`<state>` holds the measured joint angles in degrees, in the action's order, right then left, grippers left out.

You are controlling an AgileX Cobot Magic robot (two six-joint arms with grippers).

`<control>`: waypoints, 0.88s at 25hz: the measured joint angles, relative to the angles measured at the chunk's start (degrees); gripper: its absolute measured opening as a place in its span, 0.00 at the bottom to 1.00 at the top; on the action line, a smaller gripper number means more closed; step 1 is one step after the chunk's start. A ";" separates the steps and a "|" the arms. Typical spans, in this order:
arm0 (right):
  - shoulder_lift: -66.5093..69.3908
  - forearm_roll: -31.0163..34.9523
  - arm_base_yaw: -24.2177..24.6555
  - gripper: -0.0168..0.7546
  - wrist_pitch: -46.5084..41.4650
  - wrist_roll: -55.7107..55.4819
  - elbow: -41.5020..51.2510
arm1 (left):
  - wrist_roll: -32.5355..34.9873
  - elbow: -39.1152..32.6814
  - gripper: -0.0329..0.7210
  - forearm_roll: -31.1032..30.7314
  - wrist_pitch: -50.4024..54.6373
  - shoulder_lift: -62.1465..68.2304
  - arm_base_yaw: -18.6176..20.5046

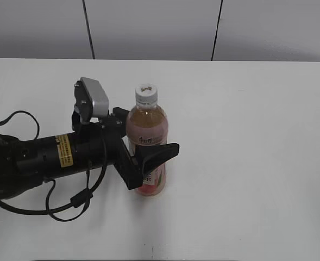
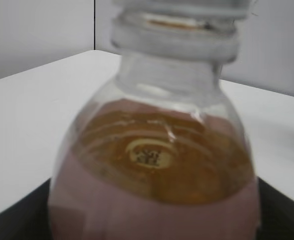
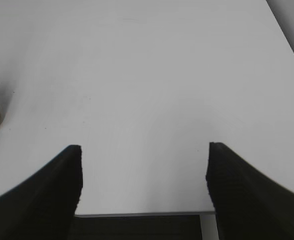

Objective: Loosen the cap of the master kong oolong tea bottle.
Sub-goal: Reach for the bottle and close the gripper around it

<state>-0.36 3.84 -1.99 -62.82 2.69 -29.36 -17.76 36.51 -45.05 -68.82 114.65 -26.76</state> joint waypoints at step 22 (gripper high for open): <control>0.00 0.00 0.00 0.78 0.00 0.00 0.00 | 0.22 0.00 0.63 0.94 -0.13 0.05 -0.04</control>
<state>-0.36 3.84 -1.99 -62.82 2.69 -29.36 -17.54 36.51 -44.11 -68.95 114.70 -26.80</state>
